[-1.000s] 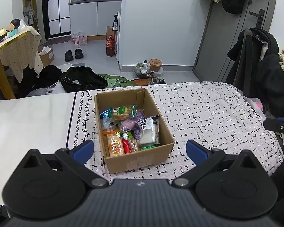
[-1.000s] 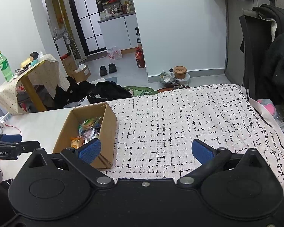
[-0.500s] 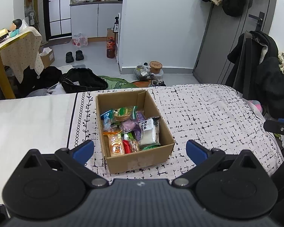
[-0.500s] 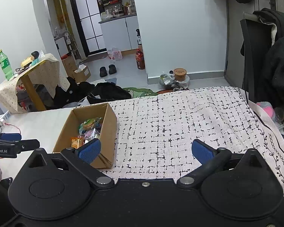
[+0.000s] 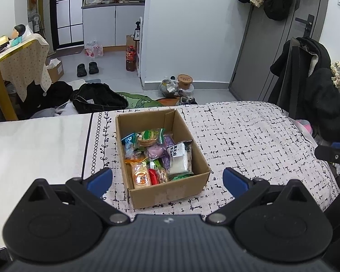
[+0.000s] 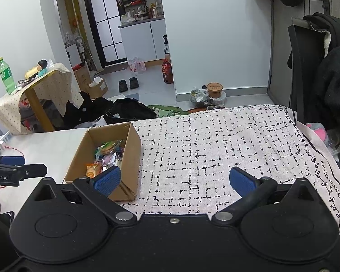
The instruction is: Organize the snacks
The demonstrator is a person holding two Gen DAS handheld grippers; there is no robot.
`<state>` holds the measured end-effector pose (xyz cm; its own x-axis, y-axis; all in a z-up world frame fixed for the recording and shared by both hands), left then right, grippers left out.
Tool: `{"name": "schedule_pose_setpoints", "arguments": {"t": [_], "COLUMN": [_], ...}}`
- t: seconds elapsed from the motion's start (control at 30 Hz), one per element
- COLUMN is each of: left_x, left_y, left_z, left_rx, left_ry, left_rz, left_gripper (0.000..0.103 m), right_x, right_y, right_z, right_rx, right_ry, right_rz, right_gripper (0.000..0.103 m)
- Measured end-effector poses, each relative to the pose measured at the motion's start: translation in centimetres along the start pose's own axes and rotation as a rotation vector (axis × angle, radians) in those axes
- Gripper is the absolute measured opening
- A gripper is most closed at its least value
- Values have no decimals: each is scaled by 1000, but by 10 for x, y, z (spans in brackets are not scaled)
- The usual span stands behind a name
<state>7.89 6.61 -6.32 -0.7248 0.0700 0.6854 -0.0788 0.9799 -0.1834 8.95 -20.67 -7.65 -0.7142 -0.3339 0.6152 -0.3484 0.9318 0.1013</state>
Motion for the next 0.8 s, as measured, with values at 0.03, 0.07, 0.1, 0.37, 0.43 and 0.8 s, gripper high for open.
{"name": "schedule_pose_setpoints", "arguments": {"t": [0.03,0.07,0.1,0.37,0.43,0.8], "left_x": [0,0,0,-1,-1,-6], "left_y": [1,1,1,1,1,-7], "left_z": [0,0,0,2,2,3], "left_rx": [0,0,0,1,4,-21], "left_ry": [0,0,0,1,1,23], "left_rz": [0,1,2,4,1,-5], "left_gripper": [103,103,103,103,103,103], "right_x": [0,0,0,-2,-3,-7], "right_y": [0,0,1,0,0,-8], "right_z": [0,0,0,1,1,5], "right_rx": [-1,-2,-1,-1,1,-25], "right_ry": [0,-1,-2,3,4,16], "right_rz": [-1,-1,-1,0,-1,-14], "right_gripper": [103,103,103,103,103,103]}}
Point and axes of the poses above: each gripper's, at about its wrist camera, not at the fingertips, and x roughly against the way its jaws point, y to its left, z to its underside, the point moved 7 cm from there along -x, roughly the way its jaws point, and after that the axes turned 7 degrees about x, right-handed, at the moved point
